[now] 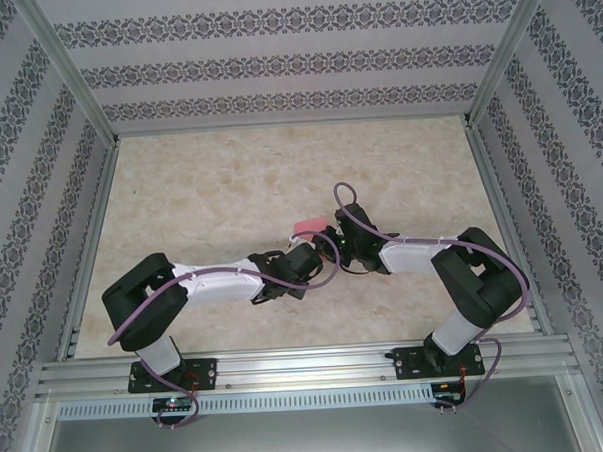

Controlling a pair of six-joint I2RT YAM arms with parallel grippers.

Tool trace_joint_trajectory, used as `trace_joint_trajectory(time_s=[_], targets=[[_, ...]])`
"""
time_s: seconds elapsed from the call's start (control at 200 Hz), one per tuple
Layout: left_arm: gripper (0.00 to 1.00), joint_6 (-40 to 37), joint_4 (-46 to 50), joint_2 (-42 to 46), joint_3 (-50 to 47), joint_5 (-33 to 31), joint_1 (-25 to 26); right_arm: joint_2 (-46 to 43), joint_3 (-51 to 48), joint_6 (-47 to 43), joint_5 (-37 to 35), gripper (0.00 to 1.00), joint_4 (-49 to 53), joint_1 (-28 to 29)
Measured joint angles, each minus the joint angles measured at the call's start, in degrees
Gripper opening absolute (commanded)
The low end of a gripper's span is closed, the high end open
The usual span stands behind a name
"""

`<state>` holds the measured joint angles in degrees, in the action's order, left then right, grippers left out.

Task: Fold a paper plane with a square sheet of paper (pick it up from the middle)
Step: Fourth fold the wing at the center of the table.

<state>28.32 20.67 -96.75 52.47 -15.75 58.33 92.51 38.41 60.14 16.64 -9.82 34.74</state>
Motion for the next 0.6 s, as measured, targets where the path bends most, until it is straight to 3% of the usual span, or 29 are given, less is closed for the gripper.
trace_joint_trajectory(time_s=[0.599], targets=[[0.12,0.0,0.0,-0.1,0.0,-2.0,0.3,0.0,0.4,0.0,1.1,0.19,0.4,-0.8]])
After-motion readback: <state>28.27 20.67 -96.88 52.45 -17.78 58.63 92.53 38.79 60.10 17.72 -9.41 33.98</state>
